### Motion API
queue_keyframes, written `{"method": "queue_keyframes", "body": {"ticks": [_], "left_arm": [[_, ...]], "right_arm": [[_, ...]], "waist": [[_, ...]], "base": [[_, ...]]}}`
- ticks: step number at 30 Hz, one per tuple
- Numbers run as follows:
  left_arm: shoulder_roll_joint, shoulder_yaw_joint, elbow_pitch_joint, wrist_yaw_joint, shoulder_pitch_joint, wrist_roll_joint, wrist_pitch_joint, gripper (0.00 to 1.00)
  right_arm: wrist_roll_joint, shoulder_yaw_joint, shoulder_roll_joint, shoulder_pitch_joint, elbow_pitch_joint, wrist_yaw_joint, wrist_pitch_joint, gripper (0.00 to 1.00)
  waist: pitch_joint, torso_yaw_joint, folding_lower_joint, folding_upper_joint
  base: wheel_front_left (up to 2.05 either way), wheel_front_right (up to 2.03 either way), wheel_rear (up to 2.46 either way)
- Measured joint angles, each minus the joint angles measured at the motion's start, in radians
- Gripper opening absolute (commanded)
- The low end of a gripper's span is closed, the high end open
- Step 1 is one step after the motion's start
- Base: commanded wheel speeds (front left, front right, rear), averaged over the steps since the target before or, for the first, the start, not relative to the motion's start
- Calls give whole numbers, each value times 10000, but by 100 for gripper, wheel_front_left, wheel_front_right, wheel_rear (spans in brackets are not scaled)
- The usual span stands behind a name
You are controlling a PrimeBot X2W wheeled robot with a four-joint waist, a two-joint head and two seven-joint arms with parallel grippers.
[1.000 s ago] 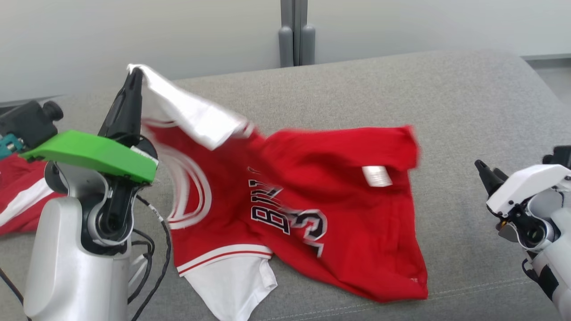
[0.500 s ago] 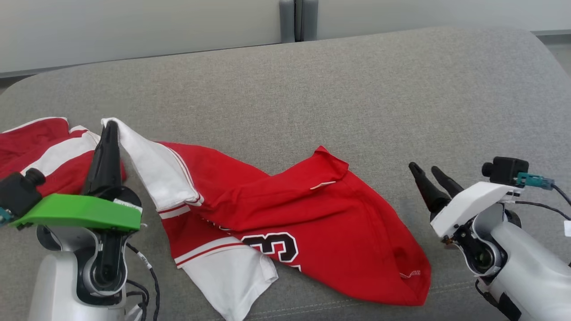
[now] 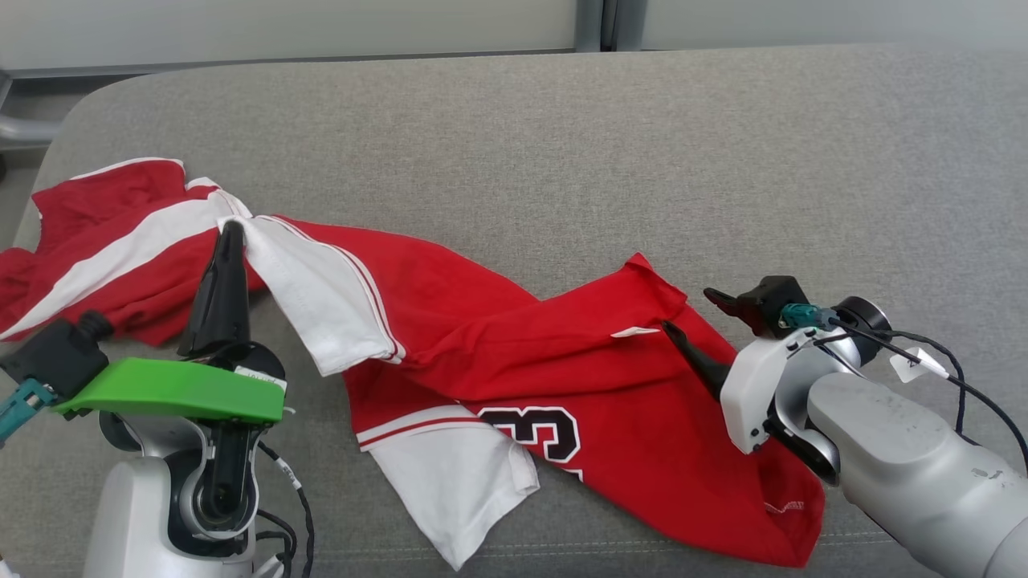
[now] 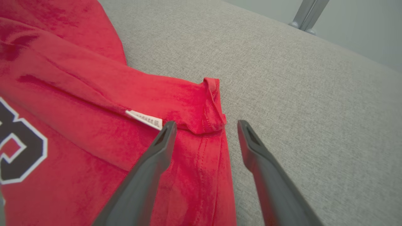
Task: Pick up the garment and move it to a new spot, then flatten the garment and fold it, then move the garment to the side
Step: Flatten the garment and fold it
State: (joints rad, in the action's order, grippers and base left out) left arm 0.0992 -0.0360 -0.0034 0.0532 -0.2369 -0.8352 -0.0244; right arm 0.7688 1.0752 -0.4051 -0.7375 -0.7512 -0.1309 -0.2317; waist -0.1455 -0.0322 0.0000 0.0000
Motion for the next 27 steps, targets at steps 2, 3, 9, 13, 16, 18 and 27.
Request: {"method": "queue_keyframes", "body": {"ticks": [2, 3, 9, 13, 16, 18, 27], "left_arm": [[-56, -79, 59, 8, -13, -4, 54, 0], [-73, -100, 82, 8, -17, -13, 82, 0], [-121, -194, 173, 42, -30, -77, 171, 0], [-127, -222, 217, 44, -31, -86, 184, 0], [-121, -234, 265, 44, -64, -86, 188, 0], [-86, -207, 276, 31, -121, -67, 257, 0], [387, -33, 50, 13, -464, 104, 274, 0]], "right_arm": [[-21, 370, 242, -292, -604, 0, -109, 100], [77, 474, 322, -337, -777, 0, -123, 100], [830, 976, 516, -615, -1480, 0, -165, 100], [1239, 1292, 570, -713, -1687, 0, -201, 32], [1402, 1547, 560, -755, -1799, 0, -213, 0], [1580, 1622, 510, -771, -1818, 0, -222, 0], [3476, -245, -523, -874, -148, 0, -311, 0]], "waist": [[-98, -180, 0, 0], [-127, -236, 0, 0], [-281, -492, 0, 0], [-332, -599, 0, 0], [-351, -655, 0, 0], [-339, -653, 0, 0], [55, -364, 0, 0]], "base": [[0, 0, 0], [0, 0, 0], [0, 0, 0], [0, 0, 0], [0, 0, 0], [0, 0, 0], [0, 0, 0]]}}
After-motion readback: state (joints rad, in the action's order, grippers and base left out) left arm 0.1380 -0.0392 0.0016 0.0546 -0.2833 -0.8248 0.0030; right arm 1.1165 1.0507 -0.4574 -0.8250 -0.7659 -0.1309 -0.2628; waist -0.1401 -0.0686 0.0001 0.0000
